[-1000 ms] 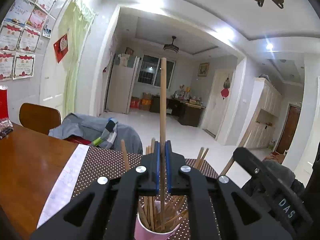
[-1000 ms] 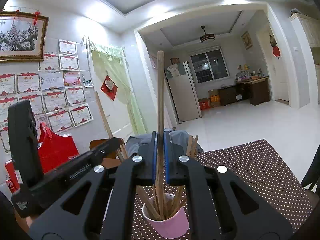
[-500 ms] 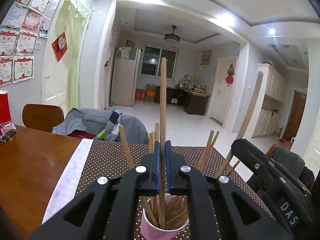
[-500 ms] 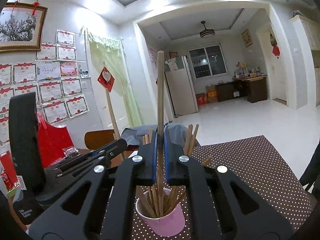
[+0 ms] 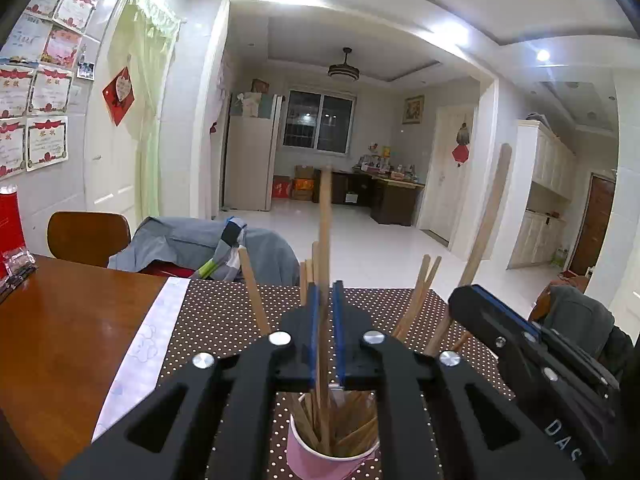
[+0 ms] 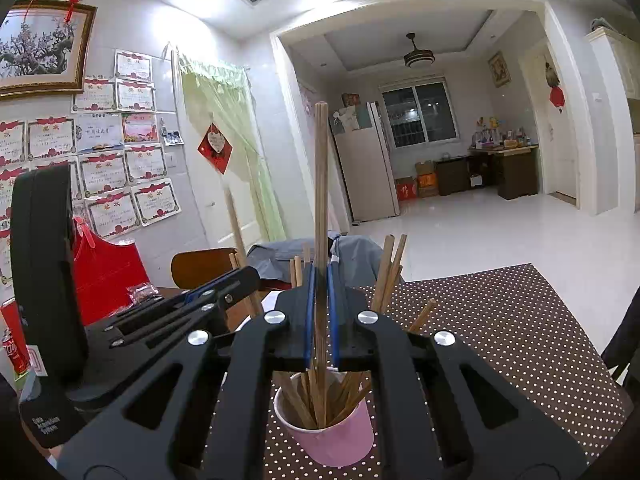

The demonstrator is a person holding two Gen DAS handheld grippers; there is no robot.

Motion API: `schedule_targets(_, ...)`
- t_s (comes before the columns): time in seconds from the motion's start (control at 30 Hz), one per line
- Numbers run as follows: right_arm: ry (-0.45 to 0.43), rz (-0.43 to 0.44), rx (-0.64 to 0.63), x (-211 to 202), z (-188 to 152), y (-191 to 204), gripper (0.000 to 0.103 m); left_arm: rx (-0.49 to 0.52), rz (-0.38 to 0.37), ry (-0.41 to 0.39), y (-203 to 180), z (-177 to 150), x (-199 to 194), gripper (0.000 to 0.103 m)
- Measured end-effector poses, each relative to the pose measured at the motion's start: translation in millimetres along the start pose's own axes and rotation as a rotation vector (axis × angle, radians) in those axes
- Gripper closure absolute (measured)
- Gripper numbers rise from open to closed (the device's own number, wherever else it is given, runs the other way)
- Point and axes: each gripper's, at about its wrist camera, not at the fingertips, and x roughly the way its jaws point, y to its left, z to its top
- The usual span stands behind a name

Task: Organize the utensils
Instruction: 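Open the left gripper to drop its stick into the pink cup, then open the right gripper to drop its stick into the pink cup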

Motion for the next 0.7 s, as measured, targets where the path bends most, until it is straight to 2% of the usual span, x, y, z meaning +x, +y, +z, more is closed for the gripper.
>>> schedule_targets(0.03, 0.002, 0.000, 0.001, 0.5, -0.3, -0.8, 0.096, -0.001, 0.006, -0.001, 0.3, 0.1, -0.5, 0.078)
schedule_targets(0.17, 0.005, 0.000, 0.004, 0.9, -0.8, -2.0, 0.096, 0.001, 0.017, -0.008, 1.5, 0.5, -2.5, 0.077)
schedule_targets(0.23, 0.005, -0.002, 0.005, 0.5, -0.7, -2.9, 0.096, 0.004, 0.026, -0.013, 2.7, 0.7, -3.6, 0.073)
schedule_targets(0.6, 0.022, -0.001, -0.004, 2.7, -3.6, -2.7, 0.096, 0.017, 0.118, -0.045, 16.6, 11.5, -17.6, 0.068)
schedule_targets(0.63, 0.027, -0.002, -0.010, 3.7, -4.4, -1.6, 0.096, 0.013, 0.125, -0.044, 18.5, 12.4, -17.5, 0.061)
schedule_targets(0.7, 0.040, -0.004, -0.021, 6.7, -6.5, 0.5, 0.096, 0.004, 0.150, -0.045, 22.9, 14.2, -18.9, 0.054)
